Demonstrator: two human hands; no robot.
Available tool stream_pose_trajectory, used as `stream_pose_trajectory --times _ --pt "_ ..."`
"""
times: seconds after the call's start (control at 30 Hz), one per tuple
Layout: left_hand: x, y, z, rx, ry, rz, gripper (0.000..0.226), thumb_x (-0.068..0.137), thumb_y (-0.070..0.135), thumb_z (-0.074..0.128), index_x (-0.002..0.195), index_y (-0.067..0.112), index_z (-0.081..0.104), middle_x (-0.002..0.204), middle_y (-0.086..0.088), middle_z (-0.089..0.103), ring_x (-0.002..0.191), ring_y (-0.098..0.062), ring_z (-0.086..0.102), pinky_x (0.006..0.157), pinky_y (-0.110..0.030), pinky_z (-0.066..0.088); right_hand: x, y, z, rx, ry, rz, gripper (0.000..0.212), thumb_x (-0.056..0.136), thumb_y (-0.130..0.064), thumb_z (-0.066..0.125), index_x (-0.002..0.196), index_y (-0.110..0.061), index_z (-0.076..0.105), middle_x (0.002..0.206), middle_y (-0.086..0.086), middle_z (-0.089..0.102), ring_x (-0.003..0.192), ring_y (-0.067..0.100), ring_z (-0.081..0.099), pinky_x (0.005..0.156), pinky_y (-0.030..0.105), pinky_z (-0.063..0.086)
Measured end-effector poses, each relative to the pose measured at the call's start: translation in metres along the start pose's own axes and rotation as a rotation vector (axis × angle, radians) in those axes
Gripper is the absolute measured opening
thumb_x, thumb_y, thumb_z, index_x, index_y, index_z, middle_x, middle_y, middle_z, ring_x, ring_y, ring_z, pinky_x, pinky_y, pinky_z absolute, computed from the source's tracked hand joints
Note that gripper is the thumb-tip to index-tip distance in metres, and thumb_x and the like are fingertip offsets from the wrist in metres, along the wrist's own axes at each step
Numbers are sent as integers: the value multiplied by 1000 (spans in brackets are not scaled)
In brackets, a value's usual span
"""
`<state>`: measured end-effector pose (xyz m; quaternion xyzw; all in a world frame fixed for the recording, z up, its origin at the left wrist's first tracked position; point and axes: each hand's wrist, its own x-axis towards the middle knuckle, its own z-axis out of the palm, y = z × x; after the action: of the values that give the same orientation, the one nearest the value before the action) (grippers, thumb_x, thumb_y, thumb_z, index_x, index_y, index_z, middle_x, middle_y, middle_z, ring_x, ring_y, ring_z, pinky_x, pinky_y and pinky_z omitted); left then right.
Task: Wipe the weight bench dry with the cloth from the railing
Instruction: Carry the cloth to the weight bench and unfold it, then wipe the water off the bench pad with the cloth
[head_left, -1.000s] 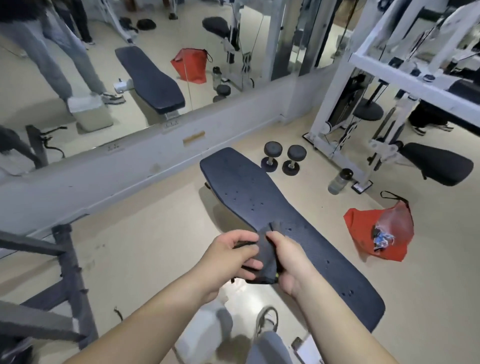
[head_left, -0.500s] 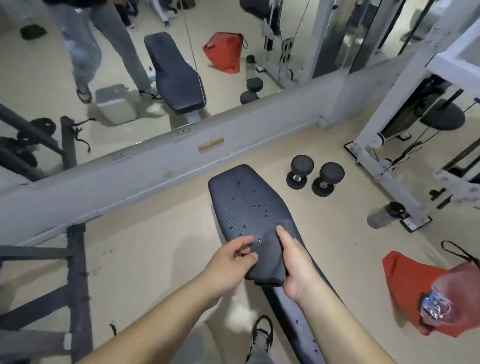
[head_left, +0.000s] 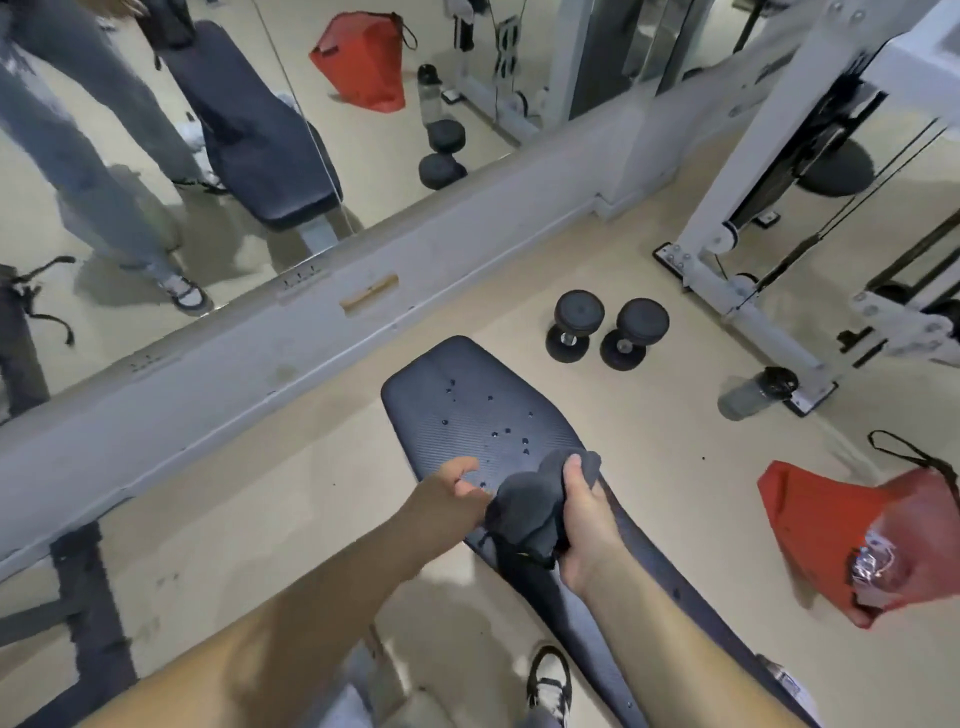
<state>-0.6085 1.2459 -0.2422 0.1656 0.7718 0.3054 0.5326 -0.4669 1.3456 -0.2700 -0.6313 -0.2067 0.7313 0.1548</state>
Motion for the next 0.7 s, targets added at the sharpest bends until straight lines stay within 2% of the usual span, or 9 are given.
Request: stream_pose_trajectory --times 0.07,0.17,0.23,0.3,0.4,0.53,0.6,0.63,0.7 --pt "33 -3 -19 42 -34 22 55 93 25 57 146 21 44 91 5 66 84 -16 64 73 -26 47 21 9 20 15 98 -40 51 97 -61 56 137 -29 54 128 8 71 109 33 72 101 56 56" --pt "83 -15 -46 188 -75 86 47 100 25 57 144 13 48 117 3 65 99 -16 62 86 -24 43 58 18 42 88 261 -104 50 100 -56 56 140 -26 53 128 6 68 110 30 69 100 50 56" --pt "114 -27 -57 221 -78 98 45 100 25 57 144 20 48 124 1 63 113 -18 61 97 -23 41 83 14 44 94 346 -171 33 104 -48 55 128 -25 58 116 5 69 98 25 68 90 40 56" --pt "139 -42 -62 213 -77 126 43 100 18 57 142 17 49 126 -5 63 112 -16 59 91 -16 38 111 11 37 1 433 -251 23 100 -52 56 105 -30 62 106 0 68 94 22 67 89 37 54" --pt "184 -71 -59 180 -63 131 40 99 11 58 138 15 53 122 -6 65 103 -15 59 83 -11 35 163 7 30 -254 504 -394 35 94 -57 55 88 -23 59 95 0 67 97 29 66 98 45 54" --pt "256 -120 -49 211 -16 171 29 97 16 58 126 23 59 97 12 67 90 -10 65 95 -24 46 259 34 41 -861 476 -619 43 96 -57 49 87 -16 56 111 12 59 112 35 55 99 44 45" --pt "291 -149 -49 263 53 210 30 95 21 61 125 22 64 93 11 70 90 -15 69 97 -35 53 309 72 45 -1191 333 -652 44 99 -54 47 103 -14 64 135 17 60 132 39 50 108 45 41" --pt "306 -162 -51 320 96 245 26 95 24 61 120 23 66 93 10 72 91 -15 70 94 -37 54 330 95 45 -1322 270 -654 45 102 -50 46 120 -13 65 152 16 53 144 41 41 117 48 35" --pt "335 -187 -56 440 194 333 14 93 31 61 105 29 68 90 14 73 85 -13 69 81 -35 56 359 131 45 -1482 262 -717 48 103 -45 41 139 -19 59 168 11 35 156 40 24 126 53 20"
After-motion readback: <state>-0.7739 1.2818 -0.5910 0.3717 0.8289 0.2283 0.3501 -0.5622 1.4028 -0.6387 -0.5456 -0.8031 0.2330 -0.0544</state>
